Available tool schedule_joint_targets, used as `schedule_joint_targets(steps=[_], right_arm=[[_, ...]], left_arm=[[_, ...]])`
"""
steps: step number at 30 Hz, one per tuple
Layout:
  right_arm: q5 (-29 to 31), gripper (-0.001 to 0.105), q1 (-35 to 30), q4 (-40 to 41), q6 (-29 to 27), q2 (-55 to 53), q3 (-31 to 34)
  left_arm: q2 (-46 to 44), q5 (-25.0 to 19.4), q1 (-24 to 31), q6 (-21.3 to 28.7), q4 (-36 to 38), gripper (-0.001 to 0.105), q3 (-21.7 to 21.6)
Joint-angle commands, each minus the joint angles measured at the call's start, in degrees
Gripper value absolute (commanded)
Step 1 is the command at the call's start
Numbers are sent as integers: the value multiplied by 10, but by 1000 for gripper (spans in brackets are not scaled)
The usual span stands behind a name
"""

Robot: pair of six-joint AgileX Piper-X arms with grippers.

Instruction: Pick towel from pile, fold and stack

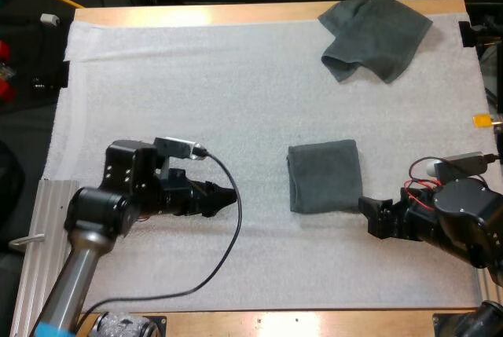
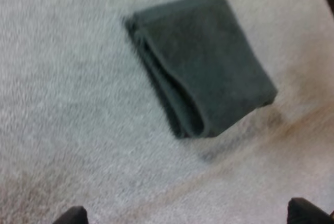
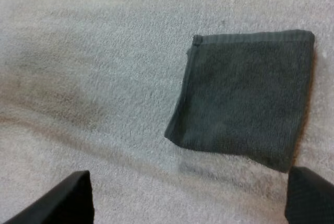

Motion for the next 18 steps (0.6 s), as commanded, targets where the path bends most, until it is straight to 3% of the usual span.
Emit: schedule_joint_targets(steps=[1, 7, 14, 18], right_arm=[[5, 72, -1, 2, -6, -1, -6], [5, 72, -1, 2, -6, -1, -6], [5, 72, -1, 2, -6, -1, -6], [5, 72, -1, 2, -6, -1, -6]], left_arm=[[6, 0, 0, -5, -7, 72, 0], [44, -44, -34, -28, -34, 72, 0], [68, -137, -106, -91, -110, 72, 0], [99, -138, -125, -130, -149, 72, 0]])
